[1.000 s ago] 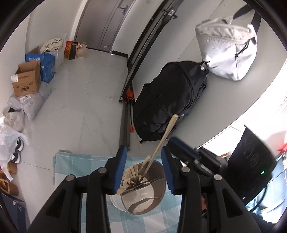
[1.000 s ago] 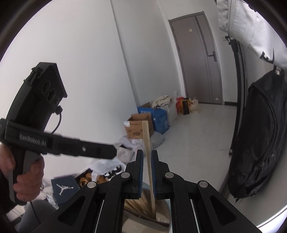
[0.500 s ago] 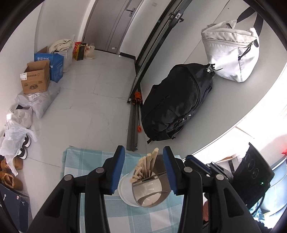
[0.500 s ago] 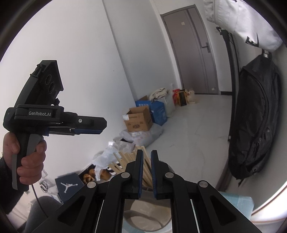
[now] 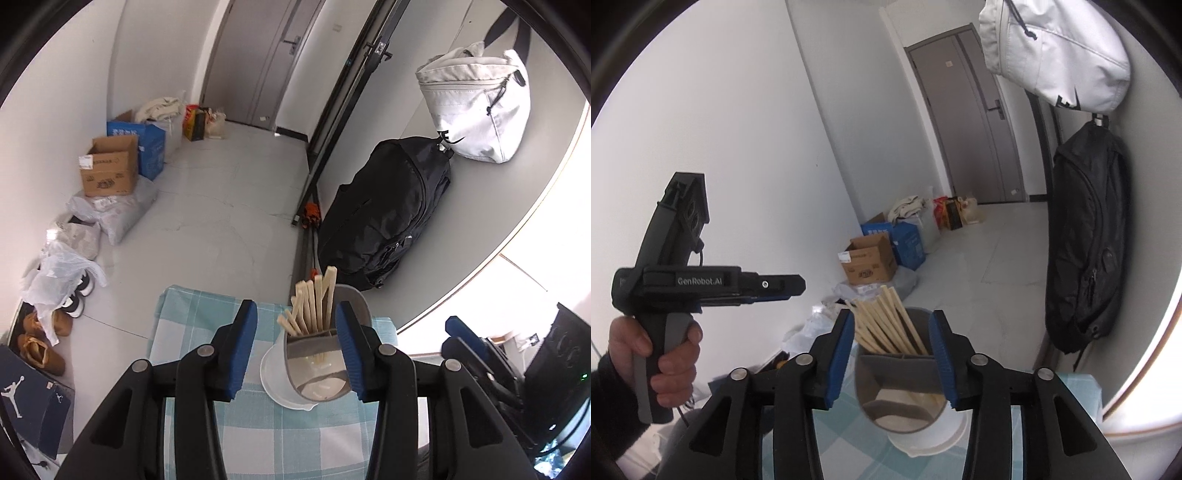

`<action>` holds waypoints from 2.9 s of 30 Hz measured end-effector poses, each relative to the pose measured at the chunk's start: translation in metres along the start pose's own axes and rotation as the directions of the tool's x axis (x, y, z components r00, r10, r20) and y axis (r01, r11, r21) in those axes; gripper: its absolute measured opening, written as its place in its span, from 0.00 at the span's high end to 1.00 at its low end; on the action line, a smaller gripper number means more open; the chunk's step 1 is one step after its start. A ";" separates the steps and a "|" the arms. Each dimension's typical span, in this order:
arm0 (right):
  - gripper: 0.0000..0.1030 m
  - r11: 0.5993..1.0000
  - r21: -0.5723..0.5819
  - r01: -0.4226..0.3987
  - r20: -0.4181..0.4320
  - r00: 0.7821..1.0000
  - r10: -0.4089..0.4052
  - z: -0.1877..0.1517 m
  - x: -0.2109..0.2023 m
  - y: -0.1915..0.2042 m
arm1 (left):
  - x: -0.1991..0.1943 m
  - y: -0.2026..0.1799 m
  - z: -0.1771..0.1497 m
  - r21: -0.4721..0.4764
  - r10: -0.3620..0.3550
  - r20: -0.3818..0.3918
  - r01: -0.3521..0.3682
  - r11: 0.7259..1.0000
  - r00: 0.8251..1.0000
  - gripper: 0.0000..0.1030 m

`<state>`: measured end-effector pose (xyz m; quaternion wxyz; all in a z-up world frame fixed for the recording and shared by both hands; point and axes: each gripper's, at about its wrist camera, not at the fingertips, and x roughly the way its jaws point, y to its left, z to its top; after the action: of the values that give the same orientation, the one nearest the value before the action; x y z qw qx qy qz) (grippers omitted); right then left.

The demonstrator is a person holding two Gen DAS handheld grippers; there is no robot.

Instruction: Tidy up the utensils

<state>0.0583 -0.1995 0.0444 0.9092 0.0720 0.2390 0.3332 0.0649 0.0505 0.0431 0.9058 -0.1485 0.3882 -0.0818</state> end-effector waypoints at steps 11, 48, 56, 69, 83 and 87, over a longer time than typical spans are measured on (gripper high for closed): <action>0.23 0.999 0.024 0.033 0.051 0.998 -0.034 -0.019 -0.049 0.015 | -0.041 -0.023 -0.035 0.065 0.069 0.157 -0.080 0.995 0.985 0.36; 0.00 0.981 -0.079 0.178 0.158 0.974 -0.164 -0.098 -0.075 0.047 | -0.040 -0.001 -0.119 0.097 0.153 0.366 -0.201 0.975 0.918 0.12; 0.00 0.980 -0.085 0.178 0.140 0.976 -0.165 -0.101 -0.069 0.047 | -0.037 0.006 -0.118 0.086 0.167 0.350 -0.209 0.974 0.922 0.12; 0.00 0.983 -0.062 0.171 0.134 0.978 -0.161 -0.101 -0.067 0.045 | -0.036 0.004 -0.121 0.101 0.187 0.350 -0.236 0.967 0.918 0.12; 0.00 0.984 -0.057 0.172 0.120 0.979 -0.164 -0.103 -0.063 0.045 | -0.037 0.000 -0.124 0.107 0.194 0.364 -0.248 0.963 0.911 0.12; 0.00 0.984 -0.050 0.173 0.117 0.979 -0.166 -0.103 -0.063 0.045 | -0.037 0.001 -0.125 0.107 0.189 0.363 -0.242 0.964 0.913 0.12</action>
<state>-0.0588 -0.2079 -0.0083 0.9481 0.0426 0.1827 0.2567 -0.0510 0.0353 -0.0136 0.9723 -0.0487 0.2279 0.0175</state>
